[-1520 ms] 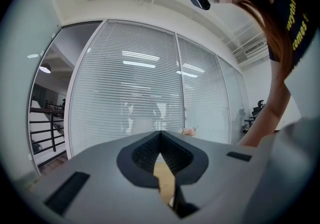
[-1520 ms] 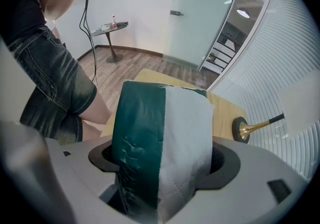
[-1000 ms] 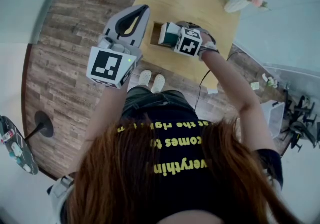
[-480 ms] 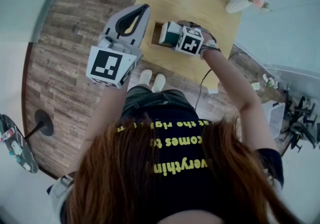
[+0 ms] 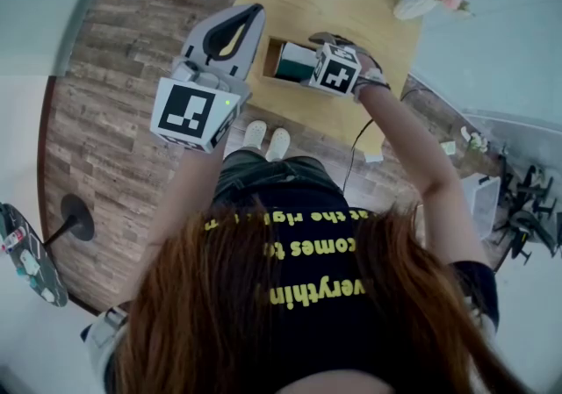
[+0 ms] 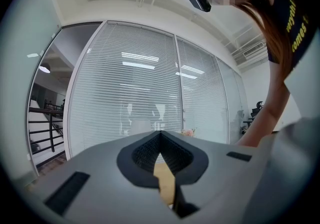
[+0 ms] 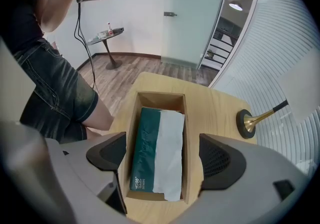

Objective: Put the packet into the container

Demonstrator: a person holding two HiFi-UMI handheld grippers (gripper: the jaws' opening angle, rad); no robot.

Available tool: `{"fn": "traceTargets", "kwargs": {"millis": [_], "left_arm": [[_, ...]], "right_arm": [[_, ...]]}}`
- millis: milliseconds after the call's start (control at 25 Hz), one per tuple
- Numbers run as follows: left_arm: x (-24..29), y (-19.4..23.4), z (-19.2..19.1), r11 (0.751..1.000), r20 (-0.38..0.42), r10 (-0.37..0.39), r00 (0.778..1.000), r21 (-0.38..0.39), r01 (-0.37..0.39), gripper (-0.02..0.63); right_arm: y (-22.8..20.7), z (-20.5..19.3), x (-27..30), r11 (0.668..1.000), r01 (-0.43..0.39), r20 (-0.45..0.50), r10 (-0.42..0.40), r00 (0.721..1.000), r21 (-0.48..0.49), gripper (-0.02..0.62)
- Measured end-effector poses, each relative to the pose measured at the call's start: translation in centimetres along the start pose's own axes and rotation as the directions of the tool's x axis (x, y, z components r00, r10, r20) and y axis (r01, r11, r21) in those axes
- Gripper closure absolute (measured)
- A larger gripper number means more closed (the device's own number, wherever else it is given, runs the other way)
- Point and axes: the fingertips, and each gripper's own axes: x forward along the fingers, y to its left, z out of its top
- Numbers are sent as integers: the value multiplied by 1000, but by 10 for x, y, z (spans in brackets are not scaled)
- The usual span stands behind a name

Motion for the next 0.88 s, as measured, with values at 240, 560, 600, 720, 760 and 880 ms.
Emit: {"fn": "traceTargets", "kwargs": {"millis": [240,560,600,720,760,880], "left_arm": [[1,0,-1,1000,8,1,1000,7,-2,606],[-6,-3,2,1000,17,2,1000,11,-2,606],[-6,-3,2,1000,19,-1,1000,16,1,606],[-7,-4,1,1000,28,-3,1000,26,2,606],[-7,-5,1,1000,26,-5,1000,24,4,606],[-7,-7,-1,1000,15,-11,1000,15,10,606]], "right_arm": [[3,7,-7,987,-30,93,16,996,158,176],[3,26,-31,985,44,176,-73,982,164,580],[3,28,-33,983,44,188,-77,979,176,581],[1,33,-42,973,52,233,-106,967,225,581],[0,36,-45,968,53,251,-117,961,247,580],[-6,39,-55,947,59,299,-159,941,316,581]]}}
